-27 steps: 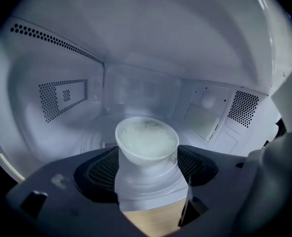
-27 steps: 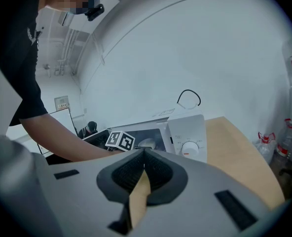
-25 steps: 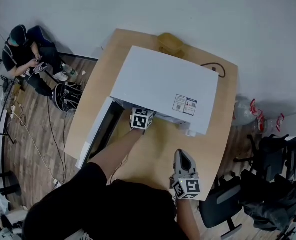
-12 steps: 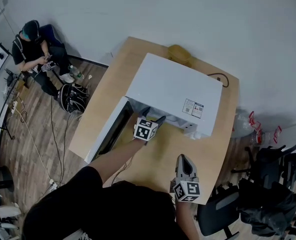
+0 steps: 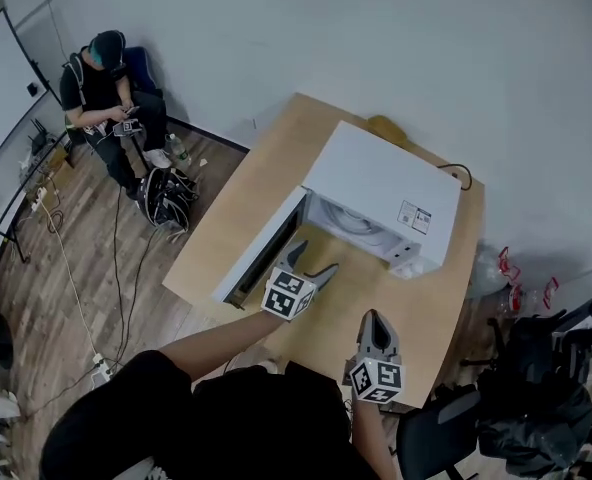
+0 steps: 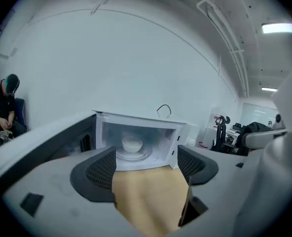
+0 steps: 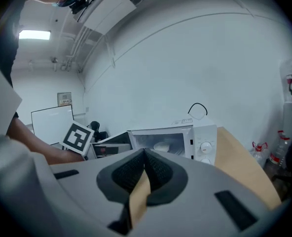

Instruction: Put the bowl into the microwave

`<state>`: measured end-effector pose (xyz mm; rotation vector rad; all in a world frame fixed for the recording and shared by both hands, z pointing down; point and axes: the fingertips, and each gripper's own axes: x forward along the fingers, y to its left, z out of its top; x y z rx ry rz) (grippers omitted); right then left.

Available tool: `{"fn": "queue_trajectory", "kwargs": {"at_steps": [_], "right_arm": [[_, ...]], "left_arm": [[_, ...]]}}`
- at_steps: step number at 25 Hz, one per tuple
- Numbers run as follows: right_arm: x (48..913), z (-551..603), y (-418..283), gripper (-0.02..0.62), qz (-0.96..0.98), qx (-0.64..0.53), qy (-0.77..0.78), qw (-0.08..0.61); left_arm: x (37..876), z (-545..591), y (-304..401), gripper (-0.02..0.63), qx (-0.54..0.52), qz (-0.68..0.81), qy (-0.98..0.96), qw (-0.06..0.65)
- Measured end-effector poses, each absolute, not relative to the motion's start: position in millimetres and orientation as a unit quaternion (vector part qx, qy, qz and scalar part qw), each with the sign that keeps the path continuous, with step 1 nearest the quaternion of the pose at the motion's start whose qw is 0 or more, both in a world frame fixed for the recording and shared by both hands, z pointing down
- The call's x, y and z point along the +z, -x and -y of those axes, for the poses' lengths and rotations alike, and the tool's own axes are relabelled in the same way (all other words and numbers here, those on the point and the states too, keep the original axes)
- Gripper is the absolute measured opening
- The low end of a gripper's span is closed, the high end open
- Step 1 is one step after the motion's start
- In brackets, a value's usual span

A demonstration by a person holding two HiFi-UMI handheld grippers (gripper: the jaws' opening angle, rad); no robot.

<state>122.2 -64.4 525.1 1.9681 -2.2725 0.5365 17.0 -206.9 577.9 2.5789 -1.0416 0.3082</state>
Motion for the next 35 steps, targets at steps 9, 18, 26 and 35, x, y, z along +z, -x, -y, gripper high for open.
{"fn": "queue_trajectory", "kwargs": {"at_steps": [9, 18, 26, 35], "right_arm": [[506, -6, -84, 0.060, 0.717, 0.160, -0.677, 0.040], [483, -64, -57, 0.060, 0.716, 0.143, -0.681, 0.061], [446, -96, -26, 0.060, 0.762, 0.083, -0.638, 0.070], [411, -178, -55, 0.060, 0.774, 0.075, -0.627, 0.050]], "left_arm": [[512, 88, 50, 0.368, -0.006, 0.333, -0.921, 0.200], [446, 4, 91, 0.356, -0.128, 0.290, -0.922, 0.221], [450, -44, 109, 0.028, -0.087, 0.348, -0.905, 0.230], [419, -142, 60, 0.012, -0.034, 0.357, -0.922, 0.143]]}}
